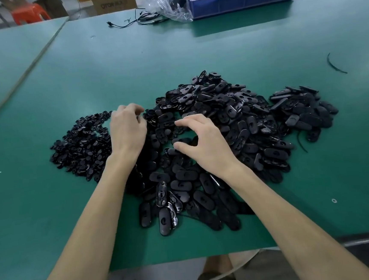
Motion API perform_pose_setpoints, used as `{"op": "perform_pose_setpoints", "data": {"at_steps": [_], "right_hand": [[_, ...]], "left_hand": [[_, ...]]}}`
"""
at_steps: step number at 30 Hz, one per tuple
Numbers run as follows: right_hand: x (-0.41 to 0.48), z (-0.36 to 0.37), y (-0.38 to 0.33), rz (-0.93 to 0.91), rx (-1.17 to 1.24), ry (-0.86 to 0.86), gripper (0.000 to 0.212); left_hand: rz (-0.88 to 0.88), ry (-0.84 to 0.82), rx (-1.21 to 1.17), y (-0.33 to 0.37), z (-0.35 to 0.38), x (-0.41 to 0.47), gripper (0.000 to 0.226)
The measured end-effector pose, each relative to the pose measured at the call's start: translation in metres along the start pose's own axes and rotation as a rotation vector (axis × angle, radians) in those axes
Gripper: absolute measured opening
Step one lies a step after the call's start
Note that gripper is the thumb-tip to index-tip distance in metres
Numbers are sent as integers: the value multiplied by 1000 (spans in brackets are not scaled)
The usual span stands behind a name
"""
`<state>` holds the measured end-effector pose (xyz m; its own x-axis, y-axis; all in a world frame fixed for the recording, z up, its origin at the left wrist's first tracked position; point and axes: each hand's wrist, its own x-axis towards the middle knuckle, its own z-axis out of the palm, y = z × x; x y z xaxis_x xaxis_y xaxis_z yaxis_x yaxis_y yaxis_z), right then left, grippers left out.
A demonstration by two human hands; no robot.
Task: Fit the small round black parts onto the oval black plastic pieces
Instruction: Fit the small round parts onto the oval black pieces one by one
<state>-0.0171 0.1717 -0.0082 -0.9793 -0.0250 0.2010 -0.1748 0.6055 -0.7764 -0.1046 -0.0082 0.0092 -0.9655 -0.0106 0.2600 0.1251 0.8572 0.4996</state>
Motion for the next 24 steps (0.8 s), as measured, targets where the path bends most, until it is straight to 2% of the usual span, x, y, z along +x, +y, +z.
{"op": "perform_pose_setpoints", "data": {"at_steps": [7,10,15,24], "right_hand": [[-1,1,4,-8,-58,-15,28],[-1,1,4,-10,-67,-20,27],[-2,0,3,-7,-25,-20,29],[-4,-4,0,8,63,-7,25]], "left_hand": [[0,5,61,-10,1,-4,26],[3,-14,115,-11,4,-4,24],[-12,-21,19,-12,4,-3,19],[14,74,-65,-12,0,-6,16]]}}
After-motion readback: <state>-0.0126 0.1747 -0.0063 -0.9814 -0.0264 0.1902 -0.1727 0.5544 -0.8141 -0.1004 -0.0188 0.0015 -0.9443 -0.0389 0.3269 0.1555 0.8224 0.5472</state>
